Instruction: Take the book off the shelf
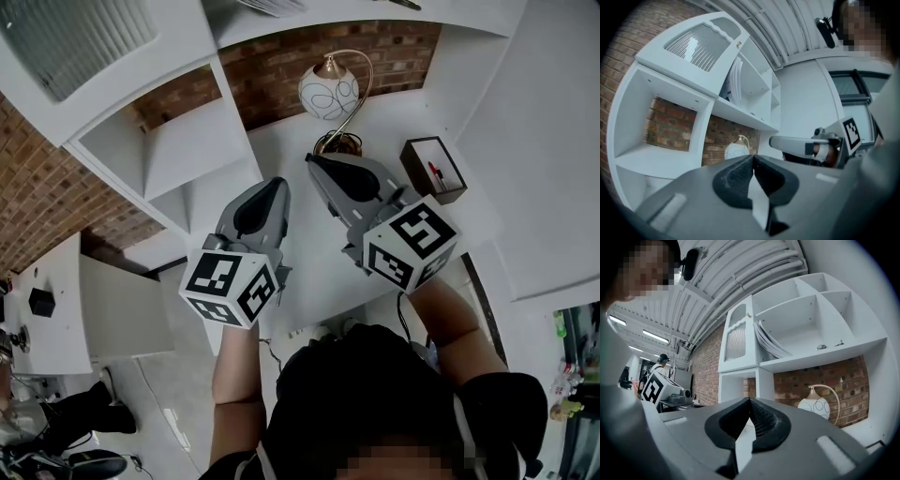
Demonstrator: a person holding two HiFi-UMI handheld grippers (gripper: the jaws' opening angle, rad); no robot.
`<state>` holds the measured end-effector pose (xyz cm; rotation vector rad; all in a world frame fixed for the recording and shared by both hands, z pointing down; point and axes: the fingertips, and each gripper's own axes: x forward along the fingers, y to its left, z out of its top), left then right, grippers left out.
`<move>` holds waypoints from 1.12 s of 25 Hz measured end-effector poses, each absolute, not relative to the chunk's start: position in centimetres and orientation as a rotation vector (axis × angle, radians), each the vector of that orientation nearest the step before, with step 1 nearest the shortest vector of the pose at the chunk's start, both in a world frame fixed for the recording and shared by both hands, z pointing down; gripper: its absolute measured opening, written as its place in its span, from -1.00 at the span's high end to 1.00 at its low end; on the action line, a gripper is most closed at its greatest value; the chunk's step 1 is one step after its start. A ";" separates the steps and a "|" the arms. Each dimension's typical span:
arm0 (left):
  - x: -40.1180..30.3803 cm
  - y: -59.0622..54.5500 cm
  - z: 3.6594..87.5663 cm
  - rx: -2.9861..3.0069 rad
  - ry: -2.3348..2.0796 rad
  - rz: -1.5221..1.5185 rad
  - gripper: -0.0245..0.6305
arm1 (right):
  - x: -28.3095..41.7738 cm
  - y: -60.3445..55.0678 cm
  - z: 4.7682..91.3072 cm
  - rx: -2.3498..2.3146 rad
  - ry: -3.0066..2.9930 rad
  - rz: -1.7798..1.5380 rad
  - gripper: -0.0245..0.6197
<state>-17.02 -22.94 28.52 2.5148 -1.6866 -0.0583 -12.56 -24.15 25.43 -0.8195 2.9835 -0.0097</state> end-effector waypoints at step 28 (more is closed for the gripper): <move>-17.6 -32.6 18.9 2.584 -1.854 -0.082 0.91 | -14.5 -33.8 14.1 -0.649 2.872 0.219 0.69</move>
